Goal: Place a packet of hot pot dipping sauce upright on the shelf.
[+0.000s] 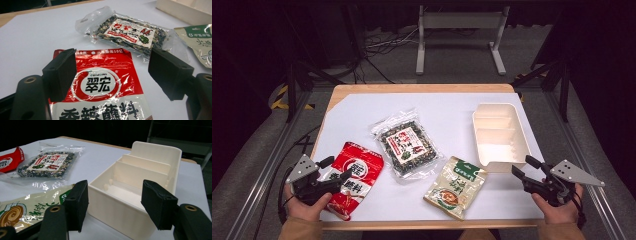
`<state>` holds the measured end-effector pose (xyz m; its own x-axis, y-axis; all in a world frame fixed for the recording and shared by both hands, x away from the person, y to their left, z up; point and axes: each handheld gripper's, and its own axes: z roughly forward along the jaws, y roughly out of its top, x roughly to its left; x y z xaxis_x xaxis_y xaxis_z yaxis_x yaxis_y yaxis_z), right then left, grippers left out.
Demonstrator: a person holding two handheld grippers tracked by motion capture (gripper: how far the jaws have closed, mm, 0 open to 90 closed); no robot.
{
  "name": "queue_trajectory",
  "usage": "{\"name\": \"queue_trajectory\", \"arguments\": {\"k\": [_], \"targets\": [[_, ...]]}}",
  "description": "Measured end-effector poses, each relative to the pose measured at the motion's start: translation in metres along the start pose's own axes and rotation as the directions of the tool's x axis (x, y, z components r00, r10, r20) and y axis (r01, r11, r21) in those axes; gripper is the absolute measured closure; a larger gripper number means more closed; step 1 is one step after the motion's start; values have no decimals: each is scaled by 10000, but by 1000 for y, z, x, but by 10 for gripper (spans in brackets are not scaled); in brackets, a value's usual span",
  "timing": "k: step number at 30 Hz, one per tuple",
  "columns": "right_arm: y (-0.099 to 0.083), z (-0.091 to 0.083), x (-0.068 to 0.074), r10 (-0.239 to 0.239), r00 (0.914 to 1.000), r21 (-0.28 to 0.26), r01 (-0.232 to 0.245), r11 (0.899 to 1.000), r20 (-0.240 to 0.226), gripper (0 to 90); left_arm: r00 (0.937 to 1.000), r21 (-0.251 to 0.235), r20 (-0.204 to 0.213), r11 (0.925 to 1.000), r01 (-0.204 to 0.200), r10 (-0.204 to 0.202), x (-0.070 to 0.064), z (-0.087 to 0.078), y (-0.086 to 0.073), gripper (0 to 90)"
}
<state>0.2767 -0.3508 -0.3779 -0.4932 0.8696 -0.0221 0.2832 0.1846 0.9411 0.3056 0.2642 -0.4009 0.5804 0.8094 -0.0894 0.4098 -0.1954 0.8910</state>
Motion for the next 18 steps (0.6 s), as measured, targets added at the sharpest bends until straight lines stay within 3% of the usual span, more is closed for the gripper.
{"name": "queue_trajectory", "arguments": {"k": [5, 11, 18], "targets": [[4, 0, 3, 154, 9994, 220, -147, 9997, -324, 405, 10000, 30, 37, 10000, -59, 59, 0, 2, 0, 234], [6, 3, 12, -114, 9974, 683, 163, 9975, -712, 409, 10000, 38, 45, 10000, -56, 56, -1, 3, 1, 234], [7, 5, 20, -45, 9934, 1019, 162, 9947, -1146, 425, 9999, -2, 137, 10000, -51, 51, 0, 6, 4, 234]]}}
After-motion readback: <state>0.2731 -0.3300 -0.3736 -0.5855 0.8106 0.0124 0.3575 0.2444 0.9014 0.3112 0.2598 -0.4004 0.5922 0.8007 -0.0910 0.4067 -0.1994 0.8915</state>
